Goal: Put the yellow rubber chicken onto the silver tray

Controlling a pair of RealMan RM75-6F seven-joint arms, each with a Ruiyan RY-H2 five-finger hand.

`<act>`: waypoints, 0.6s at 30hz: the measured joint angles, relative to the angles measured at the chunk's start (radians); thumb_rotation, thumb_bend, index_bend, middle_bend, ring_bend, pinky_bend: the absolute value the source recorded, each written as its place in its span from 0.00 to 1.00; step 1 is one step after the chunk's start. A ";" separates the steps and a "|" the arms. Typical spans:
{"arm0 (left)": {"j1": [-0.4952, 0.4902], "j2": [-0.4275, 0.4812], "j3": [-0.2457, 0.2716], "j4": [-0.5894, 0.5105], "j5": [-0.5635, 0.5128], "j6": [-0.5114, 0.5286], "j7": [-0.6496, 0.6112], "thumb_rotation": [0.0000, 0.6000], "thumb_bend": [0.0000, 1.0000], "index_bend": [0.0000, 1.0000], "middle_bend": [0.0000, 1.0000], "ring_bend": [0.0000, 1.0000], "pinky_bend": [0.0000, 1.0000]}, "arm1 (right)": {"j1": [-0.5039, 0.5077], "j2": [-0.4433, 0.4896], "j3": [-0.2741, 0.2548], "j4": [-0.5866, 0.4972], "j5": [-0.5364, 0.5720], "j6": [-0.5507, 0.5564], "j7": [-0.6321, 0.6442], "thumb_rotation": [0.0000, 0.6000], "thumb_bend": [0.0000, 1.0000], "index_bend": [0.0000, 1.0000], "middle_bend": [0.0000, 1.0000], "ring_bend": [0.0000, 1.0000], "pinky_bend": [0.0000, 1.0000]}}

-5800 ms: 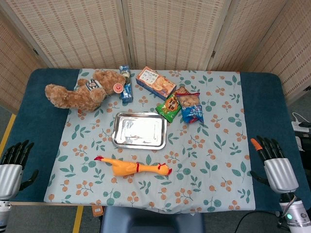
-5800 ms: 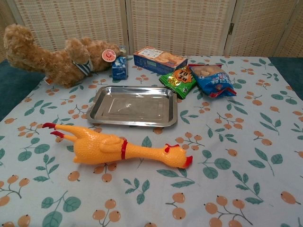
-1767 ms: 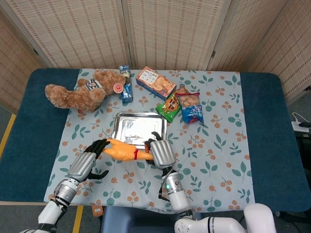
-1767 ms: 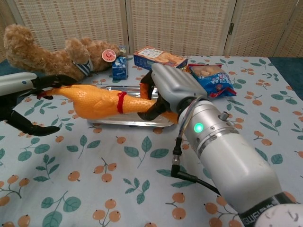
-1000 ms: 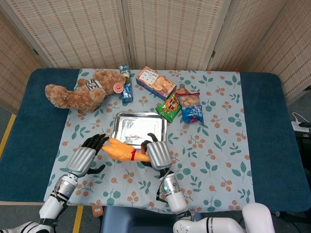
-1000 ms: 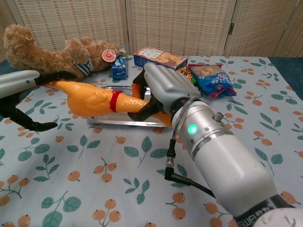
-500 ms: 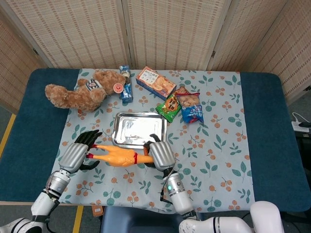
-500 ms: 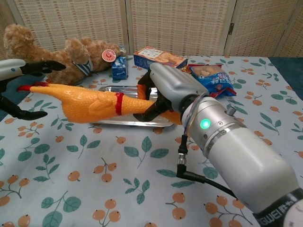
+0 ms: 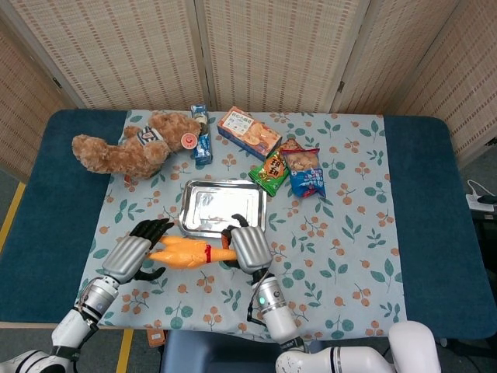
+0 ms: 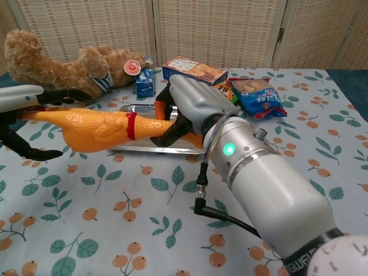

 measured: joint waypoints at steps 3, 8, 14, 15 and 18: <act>-0.013 -0.013 -0.004 -0.013 -0.021 -0.011 0.025 1.00 0.29 0.00 0.00 0.00 0.07 | 0.014 -0.033 0.005 0.026 0.002 0.005 -0.002 1.00 0.24 0.89 0.56 0.57 0.67; -0.015 -0.059 -0.015 -0.015 -0.026 0.038 0.071 1.00 0.31 0.12 0.14 0.16 0.31 | 0.023 -0.060 0.003 0.049 -0.009 0.017 0.010 1.00 0.24 0.89 0.56 0.57 0.67; 0.002 -0.122 -0.033 -0.010 -0.029 0.109 0.062 1.00 0.52 0.66 0.68 0.62 0.74 | 0.018 -0.058 -0.001 0.049 -0.012 0.025 0.008 1.00 0.24 0.89 0.56 0.57 0.67; 0.004 -0.127 -0.035 -0.008 -0.029 0.113 0.052 1.00 0.58 0.72 0.73 0.67 0.79 | 0.017 -0.057 -0.002 0.049 -0.011 0.025 0.007 1.00 0.24 0.89 0.56 0.57 0.67; 0.012 -0.143 -0.039 0.004 -0.023 0.126 0.013 1.00 0.72 0.85 0.83 0.75 0.87 | 0.013 -0.052 -0.002 0.046 -0.008 0.027 0.003 1.00 0.24 0.89 0.56 0.57 0.67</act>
